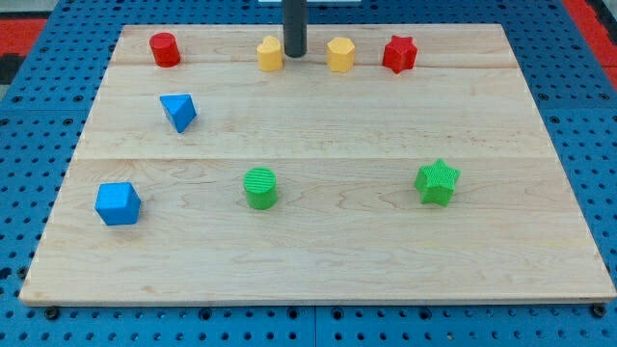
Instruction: Move green circle parallel to the green star
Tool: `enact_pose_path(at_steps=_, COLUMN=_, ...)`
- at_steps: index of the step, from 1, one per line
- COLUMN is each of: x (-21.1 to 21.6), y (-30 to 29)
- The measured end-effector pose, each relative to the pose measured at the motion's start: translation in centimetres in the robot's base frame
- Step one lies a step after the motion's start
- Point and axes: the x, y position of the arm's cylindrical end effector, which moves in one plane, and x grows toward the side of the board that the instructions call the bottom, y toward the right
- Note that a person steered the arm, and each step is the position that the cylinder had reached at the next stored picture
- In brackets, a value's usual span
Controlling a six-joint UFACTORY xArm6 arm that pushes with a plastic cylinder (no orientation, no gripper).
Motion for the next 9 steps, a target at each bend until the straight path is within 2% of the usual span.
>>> enact_pose_path(at_steps=1, x=-0.3, y=-0.3)
enact_pose_path(at_steps=2, x=1.5, y=2.2)
enact_pose_path(at_steps=3, x=1.9, y=-0.9)
enact_pose_path(at_steps=4, x=2.0, y=-0.9)
enact_pose_path(at_steps=5, x=5.9, y=1.1)
enact_pose_path(at_steps=6, x=9.3, y=-1.8)
enact_pose_path(at_steps=9, x=8.9, y=-1.7)
